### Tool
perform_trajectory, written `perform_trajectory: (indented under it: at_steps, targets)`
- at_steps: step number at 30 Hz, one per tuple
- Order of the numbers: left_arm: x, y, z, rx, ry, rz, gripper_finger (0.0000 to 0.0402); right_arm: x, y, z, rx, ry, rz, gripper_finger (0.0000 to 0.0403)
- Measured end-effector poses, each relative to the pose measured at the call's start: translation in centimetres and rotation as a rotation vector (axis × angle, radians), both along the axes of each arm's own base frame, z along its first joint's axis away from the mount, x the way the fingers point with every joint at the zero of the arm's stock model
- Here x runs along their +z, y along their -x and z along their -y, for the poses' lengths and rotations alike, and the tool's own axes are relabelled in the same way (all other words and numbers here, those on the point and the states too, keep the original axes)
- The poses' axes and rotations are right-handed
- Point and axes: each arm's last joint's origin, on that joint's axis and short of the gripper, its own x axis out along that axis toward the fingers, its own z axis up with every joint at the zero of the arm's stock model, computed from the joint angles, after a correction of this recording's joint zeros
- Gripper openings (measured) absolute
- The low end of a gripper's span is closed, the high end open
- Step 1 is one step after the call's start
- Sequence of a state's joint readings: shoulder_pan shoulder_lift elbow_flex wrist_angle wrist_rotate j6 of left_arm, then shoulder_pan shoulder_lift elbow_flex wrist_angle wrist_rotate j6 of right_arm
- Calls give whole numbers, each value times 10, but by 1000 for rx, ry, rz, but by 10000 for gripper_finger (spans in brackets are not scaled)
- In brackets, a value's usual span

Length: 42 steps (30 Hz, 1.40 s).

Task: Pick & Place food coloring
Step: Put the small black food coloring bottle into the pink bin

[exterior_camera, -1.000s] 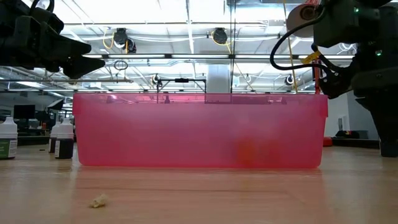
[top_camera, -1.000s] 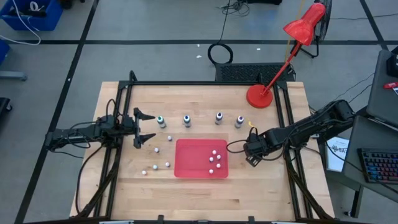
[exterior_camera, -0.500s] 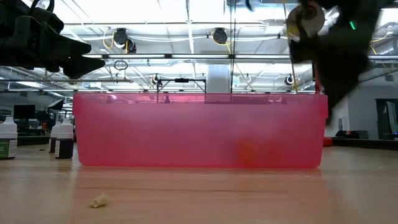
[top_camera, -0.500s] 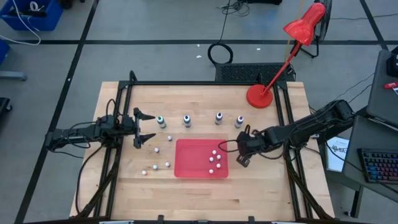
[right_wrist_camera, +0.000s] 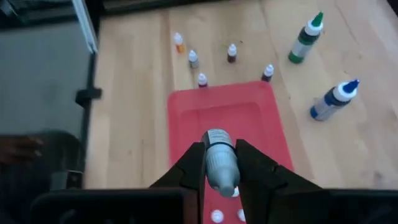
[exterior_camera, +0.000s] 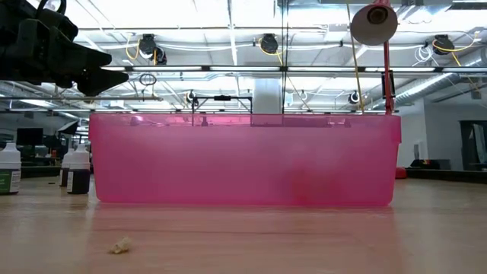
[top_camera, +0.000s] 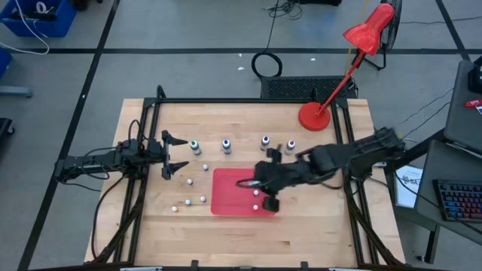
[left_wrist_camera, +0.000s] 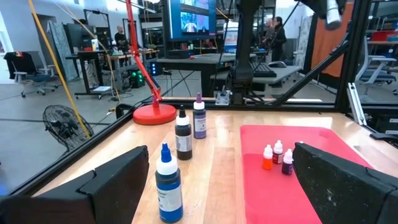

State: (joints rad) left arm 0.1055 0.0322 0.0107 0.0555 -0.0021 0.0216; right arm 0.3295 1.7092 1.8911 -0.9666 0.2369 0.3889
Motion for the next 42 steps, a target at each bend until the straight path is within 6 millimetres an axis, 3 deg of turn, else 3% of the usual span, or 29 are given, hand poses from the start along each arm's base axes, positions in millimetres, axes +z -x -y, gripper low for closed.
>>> perform_trajectory:
  at_steps: [4,10,16,22,29,39,42]
  targets:
    - [0,0,0,0,0,0,392,-12,-30,8,-16,84,-214,50]
    - [0,0,0,0,0,0,392,-86,-60,34,-7,115,-586,50]
    - [0,0,0,0,0,0,392,-150,-79,44,73,70,-650,50]
    - [0,0,0,-1,0,0,392,-186,-81,58,78,53,-613,50]
    - [0,0,0,0,0,0,392,-215,-76,71,62,21,-624,50]
    - [0,0,0,0,0,0,392,-216,-78,71,84,29,-590,50]
    - [0,0,0,-1,0,0,392,-216,-79,71,68,20,-580,81]
